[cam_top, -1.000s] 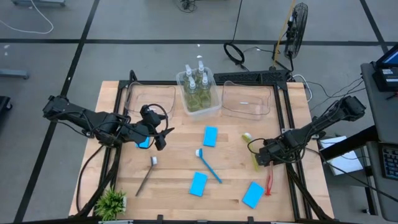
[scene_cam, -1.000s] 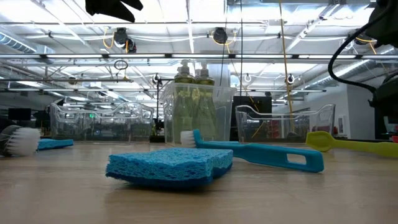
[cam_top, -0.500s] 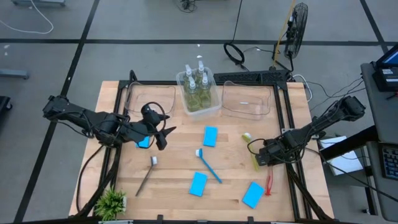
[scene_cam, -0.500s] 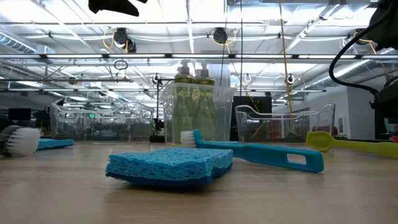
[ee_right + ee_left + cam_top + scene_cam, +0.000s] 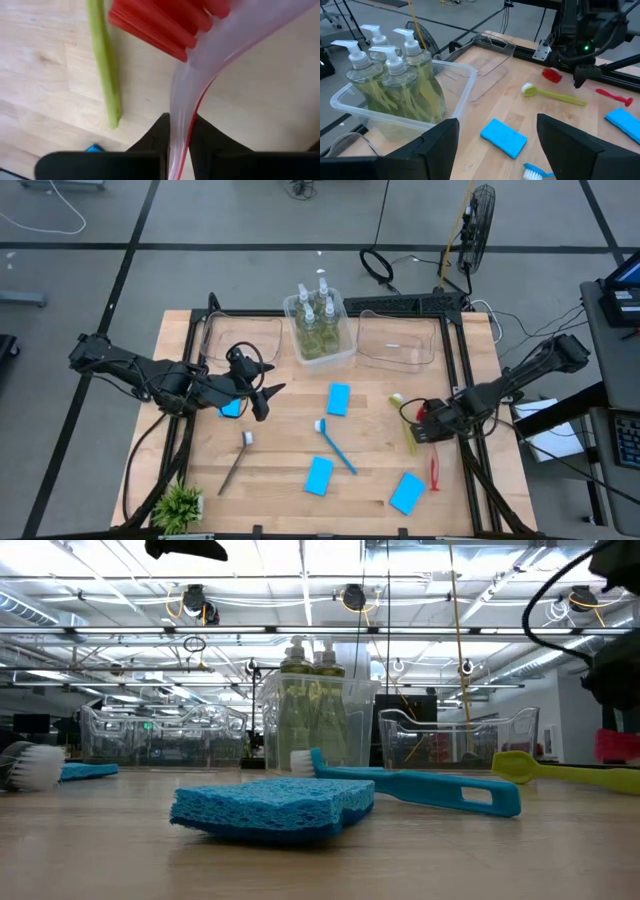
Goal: Pick & Place Kitchen Sink Supplies
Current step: Put the orange dish brush into the left transparent bin
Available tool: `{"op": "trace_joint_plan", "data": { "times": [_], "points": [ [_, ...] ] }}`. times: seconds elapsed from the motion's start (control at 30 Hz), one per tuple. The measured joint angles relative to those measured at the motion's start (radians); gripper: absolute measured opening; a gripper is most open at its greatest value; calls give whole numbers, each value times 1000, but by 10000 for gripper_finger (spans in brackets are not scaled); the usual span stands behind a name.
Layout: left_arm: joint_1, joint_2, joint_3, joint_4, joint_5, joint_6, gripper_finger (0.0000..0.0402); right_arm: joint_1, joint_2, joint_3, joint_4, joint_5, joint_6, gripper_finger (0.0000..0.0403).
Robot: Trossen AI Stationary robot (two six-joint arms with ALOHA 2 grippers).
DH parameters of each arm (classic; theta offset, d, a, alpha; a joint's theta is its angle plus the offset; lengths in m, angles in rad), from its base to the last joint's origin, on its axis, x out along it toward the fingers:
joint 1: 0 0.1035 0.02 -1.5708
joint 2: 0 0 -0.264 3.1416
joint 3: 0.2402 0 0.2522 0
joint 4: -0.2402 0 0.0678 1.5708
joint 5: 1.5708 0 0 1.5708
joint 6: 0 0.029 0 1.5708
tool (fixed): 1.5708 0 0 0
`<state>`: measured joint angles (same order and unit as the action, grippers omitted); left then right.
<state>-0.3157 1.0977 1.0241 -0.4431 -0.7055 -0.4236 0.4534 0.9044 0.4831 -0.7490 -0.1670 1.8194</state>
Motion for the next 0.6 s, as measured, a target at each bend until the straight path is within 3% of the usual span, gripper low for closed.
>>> {"op": "trace_joint_plan", "data": {
  "times": [0.17, 0.33, 0.6],
  "points": [
    [0, 0, 0, 0, 0, 0, 255, 0, -40, 71, -71, 45, -11, 31],
    [0, 0, 0, 0, 0, -3, 249, 0, -78, 138, -30, 148, -73, 31],
    [0, 0, 0, 78, 0, -5, 257, -26, -114, 154, 390, 484, -343, 31]
  ]
}}
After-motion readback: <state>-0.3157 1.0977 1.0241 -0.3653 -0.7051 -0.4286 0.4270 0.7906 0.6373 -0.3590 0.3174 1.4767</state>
